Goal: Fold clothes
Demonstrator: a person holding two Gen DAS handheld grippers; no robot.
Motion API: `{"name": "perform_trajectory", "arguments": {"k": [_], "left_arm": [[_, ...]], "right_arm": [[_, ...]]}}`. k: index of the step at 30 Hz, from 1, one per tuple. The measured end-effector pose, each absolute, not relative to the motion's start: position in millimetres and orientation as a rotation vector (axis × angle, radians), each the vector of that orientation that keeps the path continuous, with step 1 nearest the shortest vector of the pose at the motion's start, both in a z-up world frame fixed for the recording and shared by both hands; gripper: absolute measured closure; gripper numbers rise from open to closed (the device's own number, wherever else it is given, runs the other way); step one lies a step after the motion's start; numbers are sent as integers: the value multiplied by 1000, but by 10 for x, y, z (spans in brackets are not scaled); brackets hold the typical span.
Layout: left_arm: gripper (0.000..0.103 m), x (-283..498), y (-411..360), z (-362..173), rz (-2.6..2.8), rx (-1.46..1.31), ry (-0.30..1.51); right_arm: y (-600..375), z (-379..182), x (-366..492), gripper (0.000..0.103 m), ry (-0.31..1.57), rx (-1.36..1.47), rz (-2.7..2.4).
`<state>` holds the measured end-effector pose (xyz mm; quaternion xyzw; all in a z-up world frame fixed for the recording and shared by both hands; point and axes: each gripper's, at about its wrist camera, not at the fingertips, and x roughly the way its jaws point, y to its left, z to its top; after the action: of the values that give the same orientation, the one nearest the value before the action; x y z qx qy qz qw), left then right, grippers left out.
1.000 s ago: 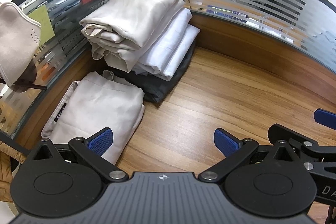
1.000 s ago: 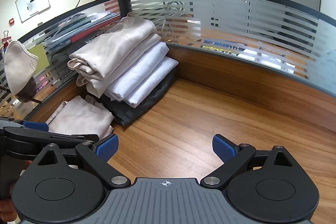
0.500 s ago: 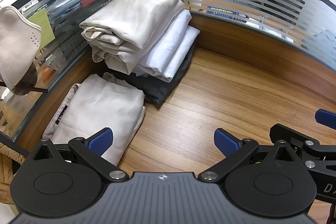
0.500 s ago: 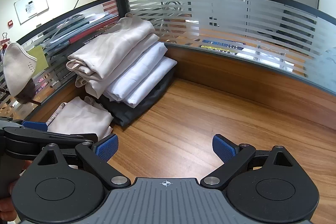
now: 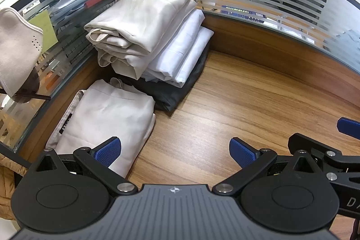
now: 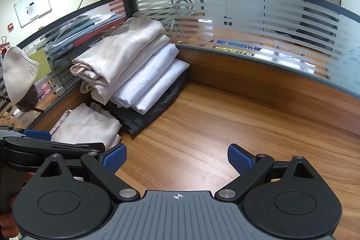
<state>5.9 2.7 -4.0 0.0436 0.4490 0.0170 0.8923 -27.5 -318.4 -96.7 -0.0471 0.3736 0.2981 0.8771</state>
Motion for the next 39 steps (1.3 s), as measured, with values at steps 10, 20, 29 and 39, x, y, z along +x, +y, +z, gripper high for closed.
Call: {"name": "perform_trajectory", "arguments": {"k": [10,20,29,39], "left_arm": [[0,78,29,-53,38,89,936],[0,94,33,-68,36,88,942],[0,108,40,-74,35,84,945],[0,122,56,-84,42,72,950]], "right_arm": [[-3177,-973,-264,6,786,-96,619],[-3163,-978,-254,6,792,-100,617],[-3148,-986,-255,6,797,-105,616],[-3130,-996,-248,6,802,-117,615]]}}
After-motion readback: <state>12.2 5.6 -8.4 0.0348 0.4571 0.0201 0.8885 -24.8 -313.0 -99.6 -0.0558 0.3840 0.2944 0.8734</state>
